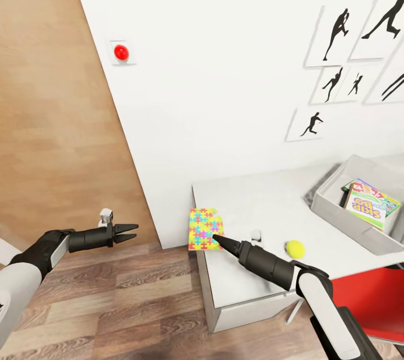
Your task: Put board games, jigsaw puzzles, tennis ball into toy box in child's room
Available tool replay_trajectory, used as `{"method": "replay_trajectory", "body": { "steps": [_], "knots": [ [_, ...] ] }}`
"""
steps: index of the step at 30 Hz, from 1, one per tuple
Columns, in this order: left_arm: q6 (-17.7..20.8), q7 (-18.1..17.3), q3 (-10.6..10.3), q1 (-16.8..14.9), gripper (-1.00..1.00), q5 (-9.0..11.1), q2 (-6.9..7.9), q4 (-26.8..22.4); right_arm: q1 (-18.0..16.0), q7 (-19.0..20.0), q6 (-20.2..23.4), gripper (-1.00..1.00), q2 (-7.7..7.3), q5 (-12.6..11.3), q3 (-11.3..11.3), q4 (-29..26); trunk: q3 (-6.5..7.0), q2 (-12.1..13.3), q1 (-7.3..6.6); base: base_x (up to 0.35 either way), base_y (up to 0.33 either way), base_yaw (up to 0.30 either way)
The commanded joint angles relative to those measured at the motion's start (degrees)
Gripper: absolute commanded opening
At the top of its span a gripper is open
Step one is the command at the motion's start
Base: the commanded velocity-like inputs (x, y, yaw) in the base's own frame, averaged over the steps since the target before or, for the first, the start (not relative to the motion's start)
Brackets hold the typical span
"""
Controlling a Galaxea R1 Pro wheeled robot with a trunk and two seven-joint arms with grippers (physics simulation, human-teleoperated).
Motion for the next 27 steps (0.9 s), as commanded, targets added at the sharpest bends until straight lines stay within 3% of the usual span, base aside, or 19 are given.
{"method": "replay_trajectory", "body": {
  "steps": [1, 8, 22, 27],
  "knots": [
    [0.8, -0.2, -0.2, 0.0, 1.0, 0.2, 0.06, 0.0, 0.0, 1.0, 0.0, 1.0, -0.01, 0.1, 0.5, 0.0, -0.1, -0.1, 0.03, 0.0, -0.072, 0.0],
    [1.2, -0.2, 0.1, -0.1, 1.0, 0.2, 0.14, 0.0, 0.0, 2.7, -0.3, 1.0, 0.01, 0.2, 1.9, 0.0, -0.1, -0.1, 0.03, 0.0, -0.111, 0.0],
    [1.4, -0.2, 0.3, 0.0, 1.0, 0.3, 0.11, 0.0, 0.0, 2.8, -0.4, 1.0, 0.02, 0.3, 2.1, 0.0, -0.1, -0.1, 0.03, 0.0, -0.014, 0.0],
    [2.0, -0.3, 0.3, -0.1, 1.0, 0.4, 0.1, 0.0, 0.0, 3.0, -0.8, 1.0, -0.04, 0.5, 2.1, 0.0, -0.64, -1.3, 0.69, 0.0, 0.0, 0.0]
  ]
}}
